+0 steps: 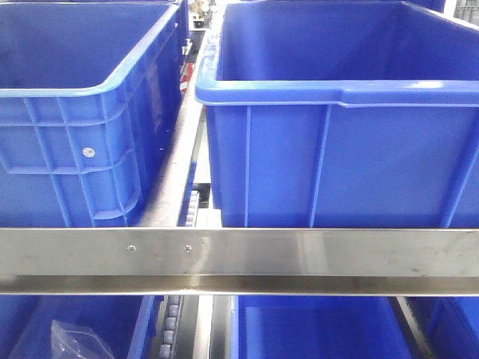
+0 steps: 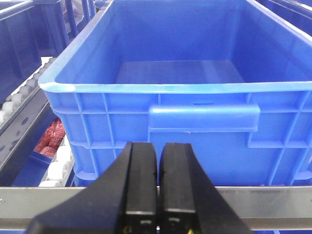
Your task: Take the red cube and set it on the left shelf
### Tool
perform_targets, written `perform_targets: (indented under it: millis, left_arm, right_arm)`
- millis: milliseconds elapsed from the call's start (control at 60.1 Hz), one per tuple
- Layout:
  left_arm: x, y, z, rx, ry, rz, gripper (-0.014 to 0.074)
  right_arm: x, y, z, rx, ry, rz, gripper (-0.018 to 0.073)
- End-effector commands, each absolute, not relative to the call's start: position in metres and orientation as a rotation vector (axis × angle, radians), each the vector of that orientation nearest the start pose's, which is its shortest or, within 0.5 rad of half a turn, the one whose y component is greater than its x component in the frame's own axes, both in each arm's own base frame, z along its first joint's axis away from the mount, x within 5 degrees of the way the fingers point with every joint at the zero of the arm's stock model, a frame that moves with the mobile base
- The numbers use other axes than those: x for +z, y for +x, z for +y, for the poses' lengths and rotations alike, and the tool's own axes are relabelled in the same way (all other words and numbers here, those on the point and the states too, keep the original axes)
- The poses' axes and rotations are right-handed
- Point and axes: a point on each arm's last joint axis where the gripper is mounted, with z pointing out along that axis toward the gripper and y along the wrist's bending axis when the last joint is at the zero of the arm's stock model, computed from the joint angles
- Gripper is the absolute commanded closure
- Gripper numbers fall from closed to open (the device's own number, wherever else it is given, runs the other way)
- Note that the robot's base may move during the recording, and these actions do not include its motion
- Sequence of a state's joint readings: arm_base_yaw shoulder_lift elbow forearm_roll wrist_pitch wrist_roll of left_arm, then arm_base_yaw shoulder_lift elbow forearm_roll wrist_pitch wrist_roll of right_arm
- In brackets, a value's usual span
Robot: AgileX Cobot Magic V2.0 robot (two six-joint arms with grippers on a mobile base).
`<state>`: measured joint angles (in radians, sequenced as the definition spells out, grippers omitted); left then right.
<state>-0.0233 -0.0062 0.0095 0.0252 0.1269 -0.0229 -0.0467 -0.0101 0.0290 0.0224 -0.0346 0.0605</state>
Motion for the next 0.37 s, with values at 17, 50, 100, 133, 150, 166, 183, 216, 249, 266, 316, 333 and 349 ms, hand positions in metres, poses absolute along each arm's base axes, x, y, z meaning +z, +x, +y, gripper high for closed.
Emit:
perform_targets:
  millis: [17,50,100,133,150,166,183,216,249,266,316,333,349]
  left_arm:
    - [0.1997,0.0562,-0.0013,-0.019,0.017,1.535,0.0495]
    - [0.1997,0.0562,-0.0013,-0.019,0.017,1.535,0.0495]
    - [0.1997,0.0562,-0.0013,-0.019,0.017,1.535,0.0495]
    - [0.1997,0.0562,-0.0013,-0.019,0.017,1.535,0.0495]
    - [0.1997,0.0562,-0.0013,-0.019,0.017,1.535,0.0495]
    - [0.1997,0.0562,-0.0013,-0.019,0.017,1.535,0.0495]
    - [0.1997,0.0562,-0.0013,-0.019,0.017,1.535,0.0495]
    - [0.1997,0.0562,-0.0013,-0.019,0.017,1.535,0.0495]
    - [0.1997,0.0562,-0.0013,-0.019,0.017,1.535,0.0495]
    - [0.1997,0.0562,-0.0013,-0.019,0.017,1.535,0.0495]
    - [0.1997,0.0562,-0.0013,-0.019,0.017,1.535,0.0495]
    - [0.1997,0.0562,-0.0013,-0.019,0.017,1.535,0.0495]
    - [0.1997,0.0562,-0.0013,-0.019,0.017,1.535,0.0495]
  right_arm:
    - [0.2223,0.052,-0.0031,0.015,0.088,1.333,0.0507]
    - [0.2223,0.052,-0.0031,0.015,0.088,1.333,0.0507]
    - [0.2223,0.052,-0.0031,0.015,0.088,1.333,0.0507]
    - [0.2223,0.052,-0.0031,0.015,0.088,1.333,0.0507]
    - [0.2223,0.052,-0.0031,0.015,0.088,1.333,0.0507]
    - [0.2223,0.052,-0.0031,0.015,0.088,1.333,0.0507]
    - [0.2223,0.052,-0.0031,0.015,0.088,1.333,0.0507]
    - [0.2223,0.052,-0.0031,0.015,0.088,1.333,0.0507]
    - [0.2223,0.052,-0.0031,0.015,0.088,1.333,0.0507]
    - [0.2223,0.052,-0.0031,0.015,0.088,1.333,0.0507]
    - [0.2223,0.052,-0.0031,0.015,0.088,1.333,0.0507]
    - [0.2223,0.052,-0.0031,0.015,0.088,1.333,0.0507]
    - [0.2223,0.052,-0.0031,0.015,0.088,1.333,0.0507]
